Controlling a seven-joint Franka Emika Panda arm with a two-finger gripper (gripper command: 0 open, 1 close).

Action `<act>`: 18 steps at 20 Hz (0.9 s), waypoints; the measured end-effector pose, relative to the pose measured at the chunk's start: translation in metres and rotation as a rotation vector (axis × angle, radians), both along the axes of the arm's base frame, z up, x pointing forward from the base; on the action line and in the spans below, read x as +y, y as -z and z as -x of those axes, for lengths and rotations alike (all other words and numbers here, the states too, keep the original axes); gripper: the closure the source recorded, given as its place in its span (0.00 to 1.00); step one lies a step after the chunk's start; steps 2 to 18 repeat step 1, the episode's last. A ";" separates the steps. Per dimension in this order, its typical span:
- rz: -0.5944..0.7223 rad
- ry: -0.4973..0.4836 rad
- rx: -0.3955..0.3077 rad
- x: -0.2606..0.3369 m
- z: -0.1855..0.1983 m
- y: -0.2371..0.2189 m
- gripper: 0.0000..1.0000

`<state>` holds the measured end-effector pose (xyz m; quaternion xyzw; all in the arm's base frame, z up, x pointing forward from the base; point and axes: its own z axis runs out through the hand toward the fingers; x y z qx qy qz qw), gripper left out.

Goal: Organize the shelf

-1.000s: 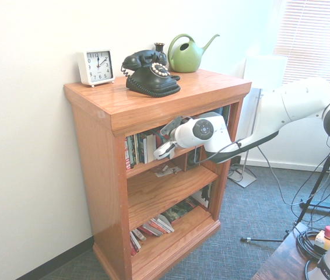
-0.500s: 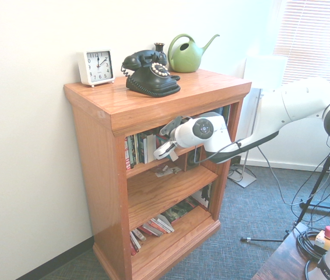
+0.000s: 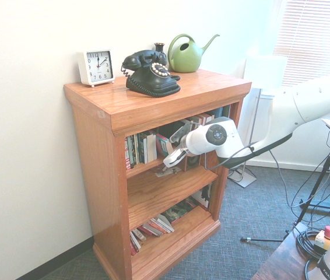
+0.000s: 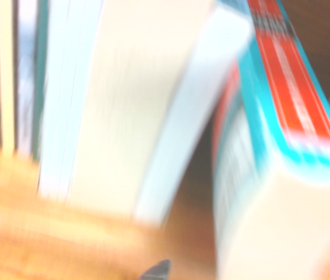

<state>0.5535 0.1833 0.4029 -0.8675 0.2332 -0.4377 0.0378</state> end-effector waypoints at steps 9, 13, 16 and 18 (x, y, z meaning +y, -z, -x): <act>-0.015 -0.001 0.001 -0.003 0.009 -0.002 0.00; -0.015 -0.001 0.001 -0.003 0.009 -0.002 0.00; -0.015 -0.001 0.001 -0.003 0.009 -0.002 0.00; -0.015 -0.001 0.001 -0.003 0.009 -0.002 0.00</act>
